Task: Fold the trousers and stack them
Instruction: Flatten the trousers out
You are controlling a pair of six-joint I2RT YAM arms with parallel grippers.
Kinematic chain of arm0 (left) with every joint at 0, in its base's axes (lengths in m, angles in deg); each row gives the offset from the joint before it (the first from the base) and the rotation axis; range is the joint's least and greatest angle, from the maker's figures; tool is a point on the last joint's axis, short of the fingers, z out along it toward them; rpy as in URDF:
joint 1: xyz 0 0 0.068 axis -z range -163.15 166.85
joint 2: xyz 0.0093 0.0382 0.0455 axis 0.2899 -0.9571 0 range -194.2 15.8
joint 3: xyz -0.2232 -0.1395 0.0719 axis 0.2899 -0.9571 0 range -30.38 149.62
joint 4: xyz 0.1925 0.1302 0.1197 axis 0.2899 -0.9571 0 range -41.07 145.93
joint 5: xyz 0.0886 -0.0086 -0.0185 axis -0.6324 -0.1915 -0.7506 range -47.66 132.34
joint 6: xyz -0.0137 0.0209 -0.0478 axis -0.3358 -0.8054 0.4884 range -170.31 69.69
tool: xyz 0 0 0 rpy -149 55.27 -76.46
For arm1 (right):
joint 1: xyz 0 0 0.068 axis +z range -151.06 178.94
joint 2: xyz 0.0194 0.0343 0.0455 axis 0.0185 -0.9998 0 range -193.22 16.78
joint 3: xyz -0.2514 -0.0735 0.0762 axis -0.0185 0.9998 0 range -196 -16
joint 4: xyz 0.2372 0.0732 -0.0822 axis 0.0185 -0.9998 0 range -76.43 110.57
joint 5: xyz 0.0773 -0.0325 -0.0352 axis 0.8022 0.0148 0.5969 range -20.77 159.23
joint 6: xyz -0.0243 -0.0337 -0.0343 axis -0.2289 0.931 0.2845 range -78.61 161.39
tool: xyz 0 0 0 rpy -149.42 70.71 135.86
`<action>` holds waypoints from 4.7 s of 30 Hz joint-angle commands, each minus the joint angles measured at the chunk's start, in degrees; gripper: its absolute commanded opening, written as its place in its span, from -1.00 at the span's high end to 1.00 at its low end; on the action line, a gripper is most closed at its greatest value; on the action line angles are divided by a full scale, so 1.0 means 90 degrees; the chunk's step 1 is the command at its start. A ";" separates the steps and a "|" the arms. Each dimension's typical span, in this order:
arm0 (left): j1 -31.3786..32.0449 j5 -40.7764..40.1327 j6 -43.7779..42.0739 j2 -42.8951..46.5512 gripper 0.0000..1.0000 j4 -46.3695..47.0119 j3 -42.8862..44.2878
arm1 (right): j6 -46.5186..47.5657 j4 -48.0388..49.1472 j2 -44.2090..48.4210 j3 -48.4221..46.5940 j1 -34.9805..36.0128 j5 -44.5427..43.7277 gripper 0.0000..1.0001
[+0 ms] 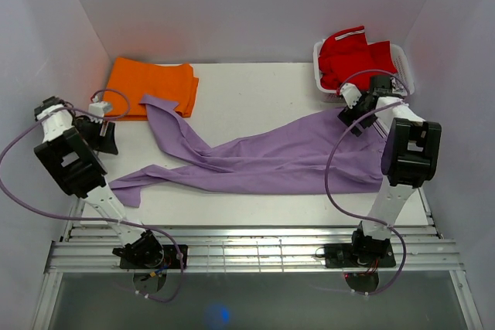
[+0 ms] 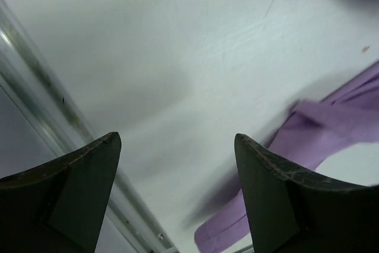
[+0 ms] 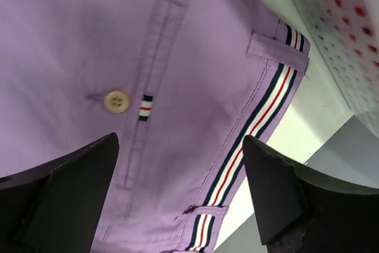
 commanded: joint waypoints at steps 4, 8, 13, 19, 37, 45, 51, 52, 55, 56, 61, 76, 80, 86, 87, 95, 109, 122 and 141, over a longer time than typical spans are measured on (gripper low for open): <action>-0.1014 0.0154 -0.1962 0.1108 -0.80 -0.1589 -0.0639 | 0.0875 -0.1661 0.1864 -0.0378 -0.0005 0.1024 -0.98; -0.1473 -0.0284 -0.3015 0.1450 -0.82 -0.1649 -0.1194 | 0.2671 -0.3473 0.2988 0.0205 -0.0112 0.1123 -0.90; -0.1503 -0.0559 -0.3370 0.1470 -0.76 -0.1454 -0.1576 | 0.3691 -0.4231 0.3694 0.1320 -0.0132 0.0626 -0.96; -0.1114 -0.0208 -0.3595 0.1793 -0.73 -0.0634 -0.2543 | 0.3927 -0.4467 0.3783 0.2238 -0.0132 0.0585 -0.96; -0.0478 0.0720 -0.3085 0.4641 1.00 0.3876 -0.3689 | 0.4053 -0.2835 0.3471 0.2797 -0.0776 0.0048 0.84; -0.1179 0.0846 -0.6395 0.6530 -0.01 0.2419 -0.6217 | 0.4405 -0.3060 0.3412 0.2591 -0.1303 0.0097 0.85; -0.2127 0.1101 -0.6905 0.5583 -0.59 0.0121 -0.4988 | 0.4971 -0.3197 0.3792 0.2922 -0.1470 0.0146 0.85; -0.2205 0.1208 -0.6876 0.5253 -0.60 -0.0142 -0.4734 | 0.5030 -0.3187 0.3938 0.3068 -0.1470 0.0165 0.84; -0.2304 0.1228 -0.6653 0.4424 -0.63 -0.1275 -0.3582 | 0.5177 -0.3109 0.4153 0.3313 -0.1480 0.0185 0.84; -0.2304 0.1257 -0.6555 0.4236 -0.63 -0.1548 -0.3338 | 0.5187 -0.3070 0.4173 0.3352 -0.1470 0.0175 0.84; -0.2265 0.1433 -0.5725 0.3405 -0.81 -0.1035 -0.2584 | 0.5080 -0.2865 0.4018 0.3392 -0.1490 0.0155 0.84; -0.0419 -0.0177 -0.2238 0.1990 -0.66 0.2716 -0.3472 | 0.4865 -0.3236 0.3578 0.2523 -0.1480 0.0292 0.84; -0.0390 -0.0363 -0.2335 0.1609 -0.42 0.2708 -0.3452 | 0.4845 -0.3129 0.3568 0.2571 -0.1470 0.0234 0.84; -0.0351 -0.0354 -0.2511 0.1256 0.32 0.2298 -0.3248 | 0.4884 -0.2992 0.3665 0.2786 -0.1441 0.0253 0.85; -0.0351 -0.0267 -0.2511 0.1198 0.49 0.2142 -0.3180 | 0.4884 -0.2953 0.3685 0.2815 -0.1441 0.0253 0.84; -0.0360 0.0504 -0.1926 0.1411 1.00 0.1838 -0.1648 | 0.4660 -0.2758 0.3588 0.2484 -0.1441 0.0380 0.85; -0.2361 0.2254 -0.3601 0.4487 1.00 0.1722 -0.3137 | 0.5712 -0.2816 0.5118 0.3312 -0.1626 0.0664 0.85; -0.0656 0.0986 -0.2834 0.1953 -0.96 0.0441 -0.1315 | 0.5588 -0.3020 0.4527 0.3218 -0.1626 0.0722 0.84; 0.0274 0.0427 -0.4191 -0.1001 -0.92 0.0137 0.0446 | 0.5148 -0.3392 0.3393 0.2396 -0.1480 0.0341 0.85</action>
